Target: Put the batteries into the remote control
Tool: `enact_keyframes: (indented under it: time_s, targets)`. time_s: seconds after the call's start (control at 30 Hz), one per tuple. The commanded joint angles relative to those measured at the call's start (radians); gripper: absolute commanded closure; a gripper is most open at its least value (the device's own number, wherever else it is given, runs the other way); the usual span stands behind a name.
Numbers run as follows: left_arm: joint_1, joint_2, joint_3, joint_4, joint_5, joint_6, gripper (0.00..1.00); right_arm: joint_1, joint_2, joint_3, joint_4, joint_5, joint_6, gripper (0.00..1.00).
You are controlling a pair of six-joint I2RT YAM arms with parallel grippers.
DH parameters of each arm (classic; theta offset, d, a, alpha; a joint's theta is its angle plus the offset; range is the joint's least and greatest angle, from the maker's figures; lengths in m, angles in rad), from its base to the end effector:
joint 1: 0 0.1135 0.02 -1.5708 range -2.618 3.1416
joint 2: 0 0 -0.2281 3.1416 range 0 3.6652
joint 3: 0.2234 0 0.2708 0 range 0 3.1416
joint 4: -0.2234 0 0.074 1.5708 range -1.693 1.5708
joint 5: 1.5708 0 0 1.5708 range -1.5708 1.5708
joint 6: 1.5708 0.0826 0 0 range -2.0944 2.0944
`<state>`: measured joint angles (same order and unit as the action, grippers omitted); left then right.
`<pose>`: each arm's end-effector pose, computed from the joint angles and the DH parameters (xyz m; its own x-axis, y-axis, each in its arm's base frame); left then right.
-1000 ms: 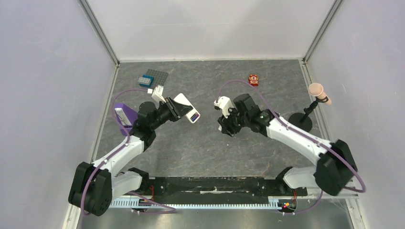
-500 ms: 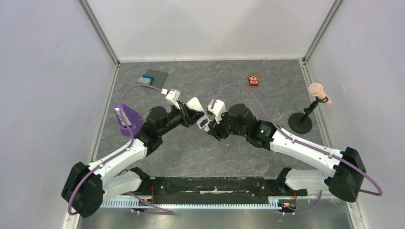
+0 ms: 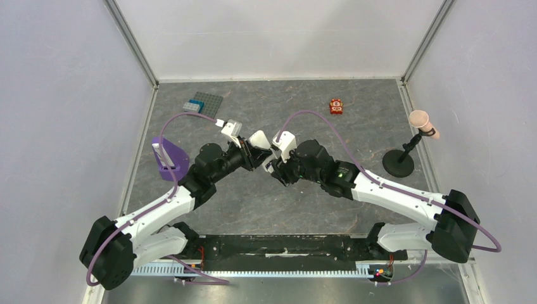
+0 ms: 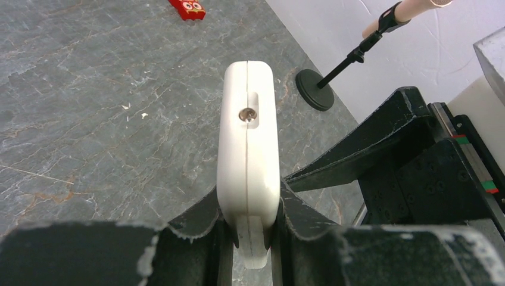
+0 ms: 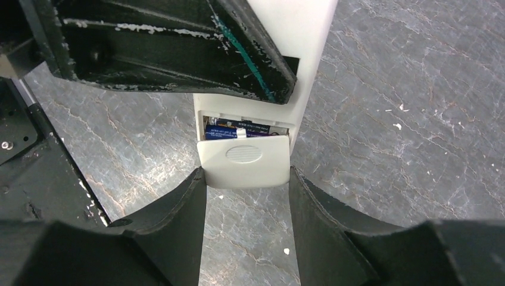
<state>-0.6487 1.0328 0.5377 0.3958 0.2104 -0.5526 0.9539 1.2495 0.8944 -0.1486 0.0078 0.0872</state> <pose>0.2430 -0.2059 0.2214 -0.4643 -0.2922 -0.8361 0.6024 0.5879 -0.5399 0.2051 0.2880 0.2188 -0.3489 -0.3413 -0.8728 -0.7843 0.6161 0.0725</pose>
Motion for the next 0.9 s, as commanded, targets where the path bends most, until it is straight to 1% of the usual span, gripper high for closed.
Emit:
enact_keyframes:
  time_s: [0.0,0.37,0.87]
  targets:
    - [-0.007,-0.027,0.010,0.068,-0.010,0.055,0.98,0.003,0.011,0.032,0.054,0.051,0.036,0.60]
    - [-0.008,-0.041,-0.018,0.104,-0.009,0.072,0.98,0.005,0.009,0.030,0.070,0.051,0.052,0.60]
    - [-0.017,-0.050,-0.017,0.079,-0.053,0.099,0.98,0.006,0.017,0.041,0.068,0.064,0.069,0.59]
